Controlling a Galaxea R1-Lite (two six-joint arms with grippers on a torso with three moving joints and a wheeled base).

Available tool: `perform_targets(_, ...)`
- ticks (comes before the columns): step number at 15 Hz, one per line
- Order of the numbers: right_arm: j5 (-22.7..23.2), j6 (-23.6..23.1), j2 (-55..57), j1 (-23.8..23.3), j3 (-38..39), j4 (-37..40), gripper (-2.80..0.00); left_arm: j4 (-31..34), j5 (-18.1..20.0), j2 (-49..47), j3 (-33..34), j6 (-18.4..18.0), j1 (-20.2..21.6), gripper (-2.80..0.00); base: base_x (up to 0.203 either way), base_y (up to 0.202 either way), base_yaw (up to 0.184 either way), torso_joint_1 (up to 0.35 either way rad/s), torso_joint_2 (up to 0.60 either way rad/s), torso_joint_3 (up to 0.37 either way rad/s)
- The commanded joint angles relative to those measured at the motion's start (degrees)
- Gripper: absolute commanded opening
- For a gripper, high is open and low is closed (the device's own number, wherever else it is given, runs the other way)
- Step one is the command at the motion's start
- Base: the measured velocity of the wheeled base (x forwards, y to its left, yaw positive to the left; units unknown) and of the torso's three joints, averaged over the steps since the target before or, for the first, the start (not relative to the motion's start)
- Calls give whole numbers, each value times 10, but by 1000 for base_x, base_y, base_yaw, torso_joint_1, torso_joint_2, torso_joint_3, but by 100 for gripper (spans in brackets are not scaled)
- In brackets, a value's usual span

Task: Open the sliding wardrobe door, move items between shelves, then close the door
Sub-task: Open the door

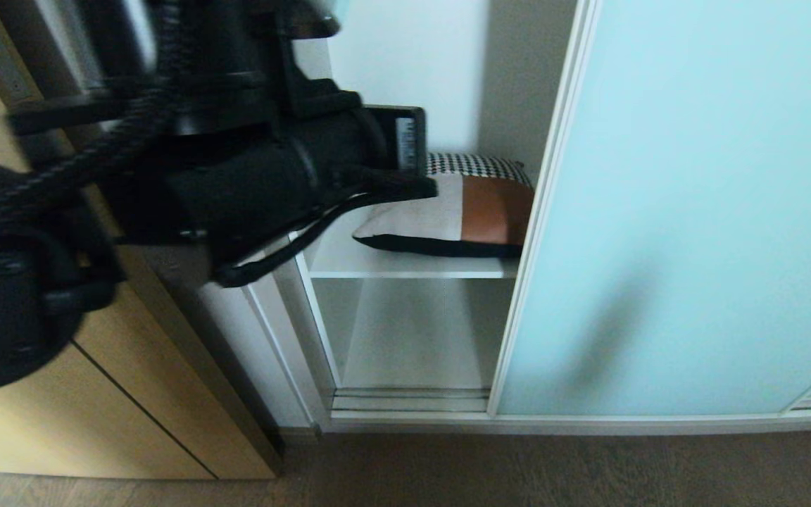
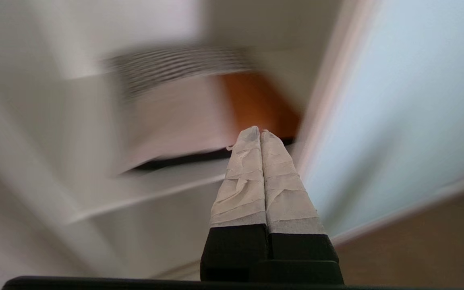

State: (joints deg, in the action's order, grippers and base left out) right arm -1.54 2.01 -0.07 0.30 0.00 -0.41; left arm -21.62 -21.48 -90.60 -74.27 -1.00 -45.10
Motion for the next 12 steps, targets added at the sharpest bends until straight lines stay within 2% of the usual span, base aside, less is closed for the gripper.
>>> perform_targets(1,0,0,-1,0,0,0,-280,12,-23,153,106,-8,32,-280,0,0,0,0,0,0)
perform_targets(3,0,0,-1,0,0,0,-280,31,-52,237,193,-12,67,-280,0,0,0,0,0,0)
perform_targets(5,0,0,-1,0,0,0,-280,43,-71,316,276,-15,133,-280,0,0,0,0,0,0)
perform_targets(9,0,0,-1,0,0,0,-280,72,-81,482,416,-15,248,-280,0,0,0,0,0,0)
perform_targets(12,0,0,-1,0,0,0,-280,133,-79,605,480,-14,313,-280,0,0,0,0,0,0)
